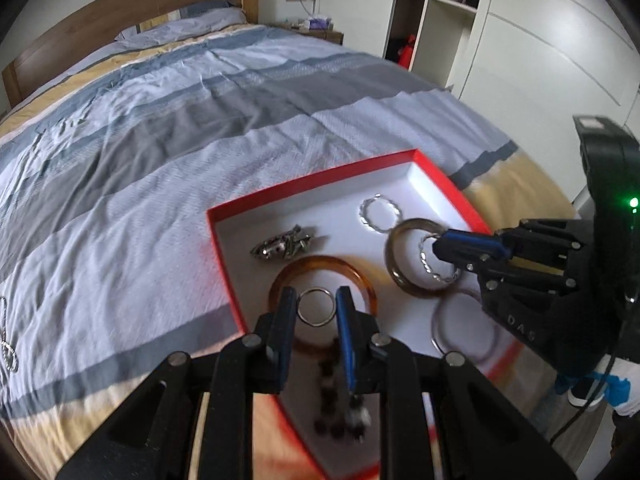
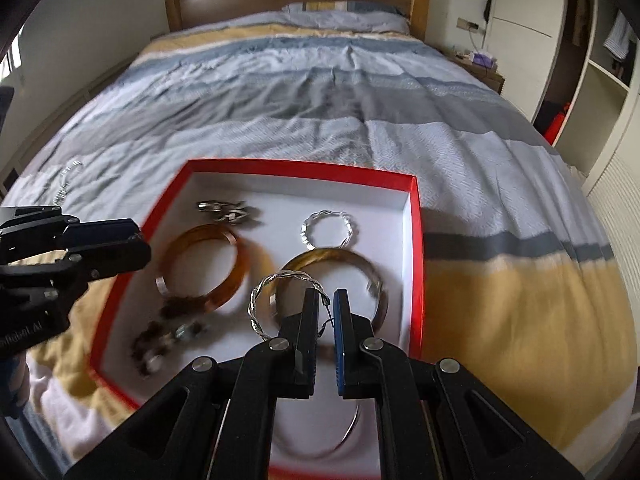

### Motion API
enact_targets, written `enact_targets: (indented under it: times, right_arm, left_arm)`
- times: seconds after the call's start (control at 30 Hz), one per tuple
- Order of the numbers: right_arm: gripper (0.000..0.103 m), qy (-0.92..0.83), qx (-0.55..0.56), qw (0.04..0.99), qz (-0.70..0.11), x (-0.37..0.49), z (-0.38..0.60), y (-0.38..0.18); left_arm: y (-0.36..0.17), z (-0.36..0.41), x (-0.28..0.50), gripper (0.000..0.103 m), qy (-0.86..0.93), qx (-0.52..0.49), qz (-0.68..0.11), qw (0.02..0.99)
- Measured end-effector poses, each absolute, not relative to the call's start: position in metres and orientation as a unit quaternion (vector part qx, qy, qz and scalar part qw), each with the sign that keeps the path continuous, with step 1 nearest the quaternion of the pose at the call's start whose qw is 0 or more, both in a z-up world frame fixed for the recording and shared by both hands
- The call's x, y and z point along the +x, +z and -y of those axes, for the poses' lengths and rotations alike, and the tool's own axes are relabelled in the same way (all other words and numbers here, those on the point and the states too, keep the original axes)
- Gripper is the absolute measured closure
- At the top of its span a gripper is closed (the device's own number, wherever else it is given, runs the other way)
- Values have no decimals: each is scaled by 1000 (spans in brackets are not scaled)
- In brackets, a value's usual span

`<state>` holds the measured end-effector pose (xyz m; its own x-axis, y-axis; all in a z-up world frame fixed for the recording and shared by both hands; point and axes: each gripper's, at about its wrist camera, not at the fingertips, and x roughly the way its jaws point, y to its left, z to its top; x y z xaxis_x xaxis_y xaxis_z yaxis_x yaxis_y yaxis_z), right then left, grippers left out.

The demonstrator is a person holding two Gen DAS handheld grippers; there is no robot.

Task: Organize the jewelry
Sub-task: 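Carry the ring and hoop into the red box and open both tools, then move both tools back toward the silver necklace and last ring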

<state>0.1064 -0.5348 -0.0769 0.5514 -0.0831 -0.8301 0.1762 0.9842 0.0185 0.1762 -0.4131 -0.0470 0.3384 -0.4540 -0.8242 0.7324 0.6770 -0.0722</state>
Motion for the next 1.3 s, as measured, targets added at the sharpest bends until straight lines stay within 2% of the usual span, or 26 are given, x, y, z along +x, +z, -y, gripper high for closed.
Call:
enact_targets:
  times: [0.27, 0.5, 0.57, 0.63, 0.73, 0.8, 1.0, 1.3]
  right_arm:
    - [96, -61, 17, 869, -491, 126, 536, -100]
    - [96, -53, 9, 872, -486, 122, 536, -98]
    - [93, -54, 6, 872, -486, 122, 536, -98]
    - [82, -58, 8, 871, -487, 121, 538, -98]
    - [81, -66, 8, 870, -488, 120, 540, -97]
    - [80, -71, 10, 870, -488, 117, 540, -95]
    - [79, -85, 14, 875, -476, 103, 538, -79]
    - [75, -103, 27, 888, -447, 63, 520, -32]
  left_arm:
    - [-76, 422, 192, 84, -358, 159, -460, 797]
    - [-79, 424, 186, 83, -364, 163, -451, 799]
    - [-81, 425, 185, 83, -365, 161, -453, 797]
    - [-81, 424, 183, 83, -364, 161, -451, 799]
    - [-79, 422, 181, 83, -368, 158, -453, 797]
    - [-76, 420, 180, 78, -369, 154, -453, 797]
    - [-57, 405, 175, 71, -372, 140, -445, 803]
    - [-10, 360, 149, 59, -375, 128, -422, 815]
